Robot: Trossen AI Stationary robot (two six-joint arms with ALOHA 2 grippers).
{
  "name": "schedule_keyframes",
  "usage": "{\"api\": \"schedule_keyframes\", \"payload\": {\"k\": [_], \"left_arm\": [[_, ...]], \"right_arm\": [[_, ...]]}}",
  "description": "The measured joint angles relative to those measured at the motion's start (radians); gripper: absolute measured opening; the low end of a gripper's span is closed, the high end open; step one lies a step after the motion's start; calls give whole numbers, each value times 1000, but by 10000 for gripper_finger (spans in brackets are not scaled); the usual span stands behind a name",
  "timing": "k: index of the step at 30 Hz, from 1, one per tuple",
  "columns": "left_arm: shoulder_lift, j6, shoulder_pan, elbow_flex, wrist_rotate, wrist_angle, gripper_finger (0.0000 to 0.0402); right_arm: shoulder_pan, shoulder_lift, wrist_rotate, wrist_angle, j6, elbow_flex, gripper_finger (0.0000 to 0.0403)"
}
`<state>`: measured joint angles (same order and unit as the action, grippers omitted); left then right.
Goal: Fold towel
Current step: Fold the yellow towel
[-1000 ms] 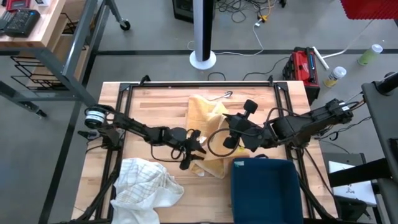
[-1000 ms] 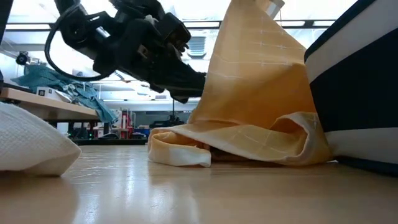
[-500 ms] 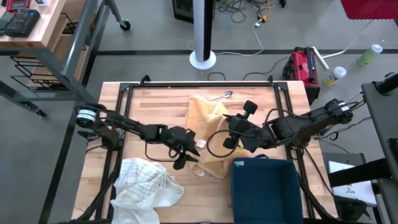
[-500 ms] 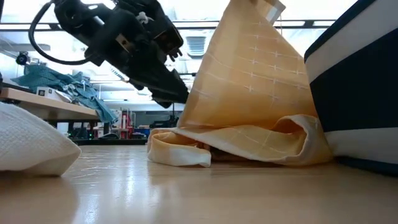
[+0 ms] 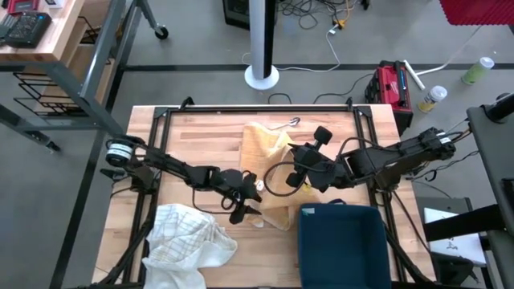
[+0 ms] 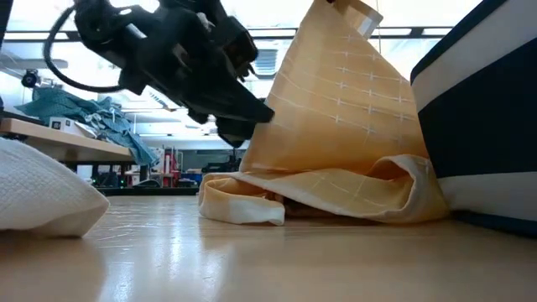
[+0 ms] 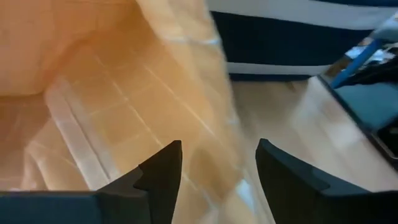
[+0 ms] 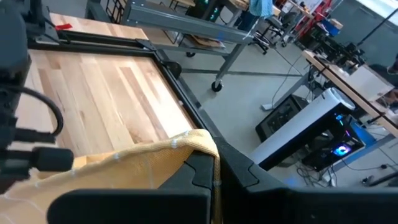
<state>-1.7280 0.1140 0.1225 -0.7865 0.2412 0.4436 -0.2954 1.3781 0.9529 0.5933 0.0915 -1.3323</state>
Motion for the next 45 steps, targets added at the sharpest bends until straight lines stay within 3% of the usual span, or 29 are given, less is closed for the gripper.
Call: {"api": "schedule_keyframes", "payload": {"k": [3, 5, 7, 9, 11, 18, 22, 25, 32, 37, 40, 45], "left_arm": [[-35, -23, 1, -44, -110, -2, 193], [-51, -57, 2, -76, -162, -36, 170], [-52, -96, 4, -97, -213, -110, 122], [-45, -116, 8, -111, -295, -175, 51], [-16, -130, 9, -115, -381, -234, 16], [239, -223, 38, -142, -717, -385, 1], [420, -292, 42, -236, -957, -607, 0], [511, -398, 34, -316, -1109, -664, 0], [569, -680, -55, -510, -1150, -664, 0], [520, -944, -137, -668, -1291, -637, 0], [478, -1079, -167, -771, -1302, -604, 0], [406, -1219, -157, -984, -1310, -597, 0]], "right_arm": [[2, 0, 0, 1, 3, 0, 0], [2, 0, 0, -1, 3, 0, 0], [2, 0, 0, 0, 2, 0, 0], [2, -4, 3, 1, -15, 0, 0], [1, -7, 13, 3, -37, -12, 0], [1, -33, 17, 12, -141, -101, 0], [2, -49, 18, 16, -232, -174, 0], [20, -54, 43, 3, -314, -245, 0], [115, -50, 70, -83, -557, -364, 0], [190, -41, 68, -291, -819, -442, 0], [209, -40, 54, -405, -958, -492, 0], [199, -39, 44, -380, -956, -584, 0]]}}
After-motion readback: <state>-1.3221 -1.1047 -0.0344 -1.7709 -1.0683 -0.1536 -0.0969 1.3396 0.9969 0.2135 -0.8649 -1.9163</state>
